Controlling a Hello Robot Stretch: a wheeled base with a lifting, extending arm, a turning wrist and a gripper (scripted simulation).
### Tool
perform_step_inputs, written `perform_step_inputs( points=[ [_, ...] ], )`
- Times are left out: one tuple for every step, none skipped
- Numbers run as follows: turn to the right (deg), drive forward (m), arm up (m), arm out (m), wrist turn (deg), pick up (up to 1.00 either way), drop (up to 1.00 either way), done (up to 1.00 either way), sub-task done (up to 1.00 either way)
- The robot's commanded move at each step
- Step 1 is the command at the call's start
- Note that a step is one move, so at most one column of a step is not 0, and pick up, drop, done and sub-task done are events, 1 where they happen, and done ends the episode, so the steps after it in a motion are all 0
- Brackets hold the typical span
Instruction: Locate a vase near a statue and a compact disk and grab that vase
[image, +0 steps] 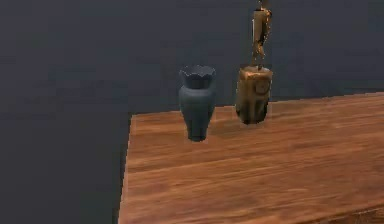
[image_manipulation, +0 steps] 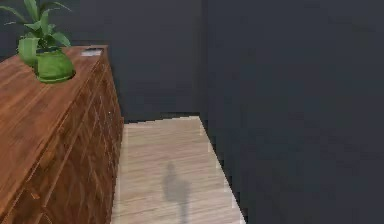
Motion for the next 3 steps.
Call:
perform_step_inputs(
  points=[
    [-45.0, 0.00, 0.00, 0.00, 0.0, 0.00, 0.00, 0.00, 0.00],
    [-39.0, 0.00, 0.00, 0.00, 0.0, 0.00, 0.00, 0.00, 0.00],
    [0.0, 0.45, 0.00, 0.00, 0.0, 0.00, 0.00, 0.00, 0.00]
  ],
)
